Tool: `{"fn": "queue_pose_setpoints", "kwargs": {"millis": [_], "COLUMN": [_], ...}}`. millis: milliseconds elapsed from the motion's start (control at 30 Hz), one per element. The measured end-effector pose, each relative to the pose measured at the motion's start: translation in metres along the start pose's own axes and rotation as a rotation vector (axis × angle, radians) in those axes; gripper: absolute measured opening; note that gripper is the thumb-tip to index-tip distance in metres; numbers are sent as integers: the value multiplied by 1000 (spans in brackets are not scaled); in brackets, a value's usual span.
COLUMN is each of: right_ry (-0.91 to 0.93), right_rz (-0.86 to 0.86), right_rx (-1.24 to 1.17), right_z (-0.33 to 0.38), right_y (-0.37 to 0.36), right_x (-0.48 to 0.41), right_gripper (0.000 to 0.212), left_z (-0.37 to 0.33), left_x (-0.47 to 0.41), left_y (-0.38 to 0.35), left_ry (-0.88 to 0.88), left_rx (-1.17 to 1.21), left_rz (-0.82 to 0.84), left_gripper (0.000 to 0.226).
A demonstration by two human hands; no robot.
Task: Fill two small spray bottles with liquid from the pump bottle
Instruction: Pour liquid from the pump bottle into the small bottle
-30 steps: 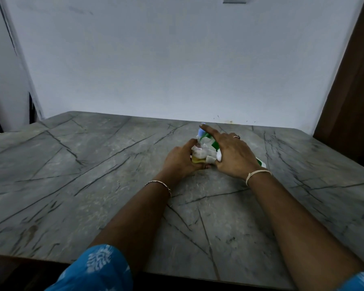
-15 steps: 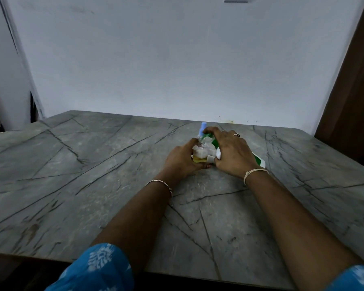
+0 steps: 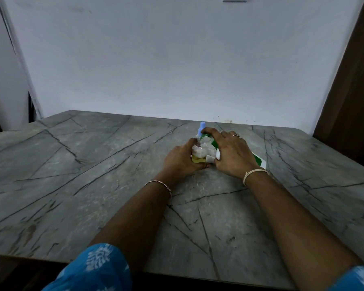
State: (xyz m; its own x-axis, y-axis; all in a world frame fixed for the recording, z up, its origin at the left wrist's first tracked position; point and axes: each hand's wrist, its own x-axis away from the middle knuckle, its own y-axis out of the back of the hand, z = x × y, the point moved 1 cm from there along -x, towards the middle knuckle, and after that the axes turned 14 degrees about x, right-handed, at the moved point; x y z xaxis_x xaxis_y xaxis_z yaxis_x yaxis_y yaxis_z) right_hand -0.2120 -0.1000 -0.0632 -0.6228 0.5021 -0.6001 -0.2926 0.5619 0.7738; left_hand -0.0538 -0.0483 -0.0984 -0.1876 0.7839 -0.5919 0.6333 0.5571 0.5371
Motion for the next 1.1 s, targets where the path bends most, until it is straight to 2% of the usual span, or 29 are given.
{"fn": "queue_pose_setpoints", "kwargs": {"millis": [233, 533, 900, 1100], "right_ry": [-18, 14, -24, -23], "right_rz": [-20, -15, 5, 7], "right_rx": [22, 42, -11, -11], "right_z": [4, -3, 4, 3], "right_y": [0, -1, 3, 2], "right_x": [-2, 4, -2, -1], "right_gripper": [82, 97, 80, 83], "left_z": [-1, -1, -1, -1], "left_x": [0, 1, 1, 1], "left_y": [0, 0, -1, -1], "left_ry": [14, 3, 11, 12], "left_rx": [10, 11, 21, 33], "left_rz": [22, 0, 1, 3], "left_gripper": [80, 77, 75, 75]}}
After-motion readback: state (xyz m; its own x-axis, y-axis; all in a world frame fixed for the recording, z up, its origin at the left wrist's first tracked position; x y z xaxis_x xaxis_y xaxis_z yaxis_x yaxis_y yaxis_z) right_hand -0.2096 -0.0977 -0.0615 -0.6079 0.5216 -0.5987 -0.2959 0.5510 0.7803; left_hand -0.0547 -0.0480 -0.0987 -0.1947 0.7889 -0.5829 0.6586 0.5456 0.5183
